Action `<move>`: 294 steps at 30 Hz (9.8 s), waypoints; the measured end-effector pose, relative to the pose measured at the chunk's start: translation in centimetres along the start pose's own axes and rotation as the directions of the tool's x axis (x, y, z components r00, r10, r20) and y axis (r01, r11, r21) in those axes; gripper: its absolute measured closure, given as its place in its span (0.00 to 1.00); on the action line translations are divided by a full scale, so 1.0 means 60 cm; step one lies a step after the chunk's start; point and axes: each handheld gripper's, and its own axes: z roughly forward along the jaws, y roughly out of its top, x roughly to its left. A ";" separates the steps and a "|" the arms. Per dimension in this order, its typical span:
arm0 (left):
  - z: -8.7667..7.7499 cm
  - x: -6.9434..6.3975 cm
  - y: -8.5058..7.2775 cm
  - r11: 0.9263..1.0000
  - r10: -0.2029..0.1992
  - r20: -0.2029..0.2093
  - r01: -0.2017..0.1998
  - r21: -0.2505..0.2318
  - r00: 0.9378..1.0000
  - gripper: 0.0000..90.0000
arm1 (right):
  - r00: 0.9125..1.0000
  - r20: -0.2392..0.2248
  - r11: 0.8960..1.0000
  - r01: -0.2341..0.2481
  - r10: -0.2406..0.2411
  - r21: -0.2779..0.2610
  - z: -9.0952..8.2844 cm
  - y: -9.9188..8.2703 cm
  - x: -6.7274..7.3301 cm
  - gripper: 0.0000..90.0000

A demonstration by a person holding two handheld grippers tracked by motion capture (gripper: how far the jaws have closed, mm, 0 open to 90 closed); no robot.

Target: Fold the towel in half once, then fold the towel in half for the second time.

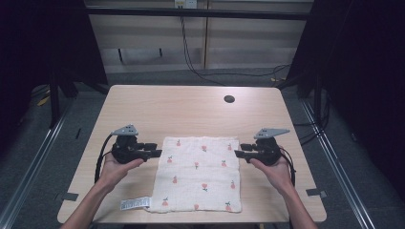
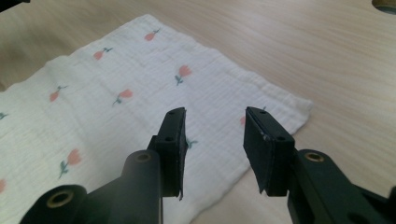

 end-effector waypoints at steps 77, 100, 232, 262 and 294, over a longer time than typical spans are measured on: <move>0.100 0.089 0.025 0.998 -0.068 0.015 0.068 -0.014 0.998 0.98 | 0.992 -0.032 0.991 -0.121 0.120 -0.048 0.087 0.022 -0.091 0.98; 0.042 0.058 0.018 0.995 -0.044 0.035 0.047 -0.084 0.998 0.98 | 0.993 -0.082 0.988 -0.098 0.089 -0.120 0.030 0.033 -0.060 0.98; -0.050 -0.078 -0.107 0.999 -0.022 0.096 0.018 0.041 0.995 0.69 | 0.982 -0.184 1.000 0.028 -0.029 -0.008 -0.054 -0.104 0.139 0.74; -0.014 -0.020 -0.062 0.999 -0.028 -0.008 0.028 0.040 1.000 0.53 | 0.896 -0.417 0.977 0.202 -0.156 0.069 0.108 -0.017 0.294 0.64; -0.008 0.002 -0.080 0.995 -0.072 -0.030 0.074 0.070 0.997 0.43 | 0.848 -0.477 0.941 0.319 -0.230 0.112 0.234 0.021 0.372 0.63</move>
